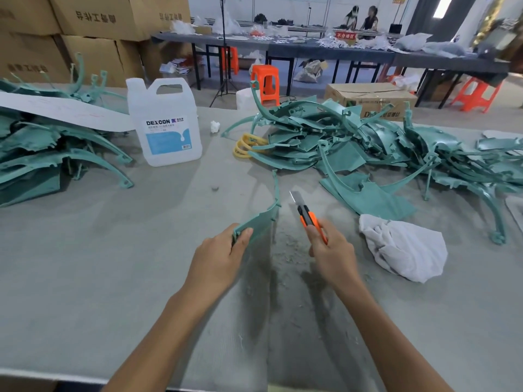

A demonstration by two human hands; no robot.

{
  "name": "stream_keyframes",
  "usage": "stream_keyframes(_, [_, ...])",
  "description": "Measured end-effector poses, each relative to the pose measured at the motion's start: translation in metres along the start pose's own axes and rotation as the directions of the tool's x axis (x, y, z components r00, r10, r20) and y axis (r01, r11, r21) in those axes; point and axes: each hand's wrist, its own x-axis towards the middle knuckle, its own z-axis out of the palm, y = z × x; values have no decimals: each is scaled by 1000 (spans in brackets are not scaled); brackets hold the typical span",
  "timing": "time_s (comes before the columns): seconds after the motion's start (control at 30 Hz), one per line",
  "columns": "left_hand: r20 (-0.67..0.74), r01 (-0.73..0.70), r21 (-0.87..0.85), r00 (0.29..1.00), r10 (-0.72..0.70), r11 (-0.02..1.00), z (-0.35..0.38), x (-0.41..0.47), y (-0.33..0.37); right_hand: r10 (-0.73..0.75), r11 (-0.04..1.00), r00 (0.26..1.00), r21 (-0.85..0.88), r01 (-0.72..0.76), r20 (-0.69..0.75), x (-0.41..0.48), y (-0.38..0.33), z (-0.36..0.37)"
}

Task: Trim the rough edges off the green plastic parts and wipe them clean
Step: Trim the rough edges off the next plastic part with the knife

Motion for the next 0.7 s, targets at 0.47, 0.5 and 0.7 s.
stream_keyframes(0.47, [33, 146, -242, 989, -143, 959, 32, -14, 3, -360, 915, 932, -176, 363, 53, -72, -56, -12])
stream_keyframes(0.5, [26, 145, -238, 989, -143, 960, 33, -14, 3, -373, 901, 926, -217, 376, 55, -73, -60, -13])
stream_keyframes(0.7, [22, 148, -179, 989, -146, 973, 35, -12, 0, -389, 859, 914, -313, 404, 114, -78, -69, -12])
